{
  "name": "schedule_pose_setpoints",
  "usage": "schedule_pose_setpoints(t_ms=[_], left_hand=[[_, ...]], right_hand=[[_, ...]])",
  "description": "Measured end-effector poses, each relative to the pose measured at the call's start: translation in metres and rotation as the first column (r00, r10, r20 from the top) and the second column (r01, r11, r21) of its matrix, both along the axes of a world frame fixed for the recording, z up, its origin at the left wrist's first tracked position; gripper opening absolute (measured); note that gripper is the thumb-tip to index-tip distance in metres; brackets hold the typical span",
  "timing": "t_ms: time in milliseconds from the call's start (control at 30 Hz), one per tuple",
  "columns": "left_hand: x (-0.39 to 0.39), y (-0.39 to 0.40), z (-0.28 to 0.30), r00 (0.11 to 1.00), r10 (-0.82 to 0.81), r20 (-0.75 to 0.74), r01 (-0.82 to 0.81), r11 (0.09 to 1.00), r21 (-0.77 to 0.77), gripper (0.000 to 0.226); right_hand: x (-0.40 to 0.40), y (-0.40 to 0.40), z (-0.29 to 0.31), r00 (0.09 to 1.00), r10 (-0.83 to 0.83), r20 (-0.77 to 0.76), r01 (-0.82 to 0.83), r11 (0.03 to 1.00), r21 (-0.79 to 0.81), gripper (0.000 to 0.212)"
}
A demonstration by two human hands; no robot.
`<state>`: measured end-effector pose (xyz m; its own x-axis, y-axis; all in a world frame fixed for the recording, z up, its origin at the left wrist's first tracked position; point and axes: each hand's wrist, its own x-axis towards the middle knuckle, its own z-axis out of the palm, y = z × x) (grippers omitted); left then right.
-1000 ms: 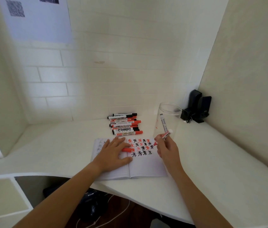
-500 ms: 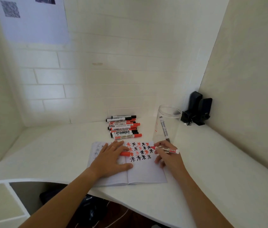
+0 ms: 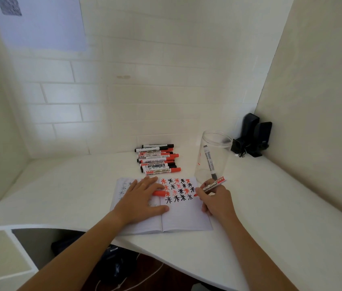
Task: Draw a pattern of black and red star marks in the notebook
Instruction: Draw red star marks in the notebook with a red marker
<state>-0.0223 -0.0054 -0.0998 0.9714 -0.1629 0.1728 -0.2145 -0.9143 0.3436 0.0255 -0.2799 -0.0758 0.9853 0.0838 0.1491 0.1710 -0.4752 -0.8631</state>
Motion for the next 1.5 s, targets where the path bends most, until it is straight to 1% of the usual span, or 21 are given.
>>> schedule_pose_setpoints(t_ms=[100, 267, 467, 767, 967, 1133, 1333, 1500], left_hand=[[-0.0012, -0.0004, 0.0011, 1.0, -0.005, 0.001, 0.005, 1.0, -0.005, 0.076], [-0.0013, -0.0002, 0.0008, 1.0, -0.002, -0.001, 0.002, 1.0, 0.009, 0.076], [-0.0008, -0.0003, 0.0008, 1.0, -0.002, -0.004, 0.002, 1.0, 0.009, 0.077], [-0.0011, -0.0003, 0.001, 1.0, -0.007, 0.0, 0.007, 1.0, -0.021, 0.077], [-0.0016, -0.0007, 0.0021, 1.0, -0.003, -0.009, 0.003, 1.0, -0.012, 0.079], [-0.0013, -0.0006, 0.0025, 1.0, -0.006, -0.011, 0.006, 1.0, -0.008, 0.083], [-0.0011, -0.0006, 0.0023, 1.0, -0.003, -0.015, 0.003, 1.0, -0.009, 0.078], [-0.0015, -0.0008, 0.0026, 1.0, -0.003, -0.012, 0.003, 1.0, -0.011, 0.078]], right_hand=[[0.0012, 0.0008, -0.0012, 1.0, 0.005, 0.012, -0.005, 1.0, -0.025, 0.019], [0.0027, -0.0003, -0.0027, 0.998, -0.057, -0.036, 0.058, 0.998, 0.014, 0.021], [0.002, 0.0002, -0.002, 0.996, -0.084, -0.023, 0.085, 0.996, 0.014, 0.021], [0.0055, 0.0022, -0.0032, 0.999, -0.049, 0.011, 0.049, 0.999, -0.013, 0.022], [0.0038, 0.0012, -0.0029, 0.998, -0.045, 0.047, 0.049, 0.996, -0.078, 0.02], [0.0015, 0.0008, -0.0026, 0.997, -0.031, 0.07, 0.035, 0.997, -0.066, 0.02], [0.006, 0.0033, -0.0017, 0.997, -0.005, 0.074, 0.008, 0.999, -0.031, 0.021], [0.0063, 0.0029, -0.0017, 0.998, 0.003, 0.061, 0.001, 0.997, -0.076, 0.02]])
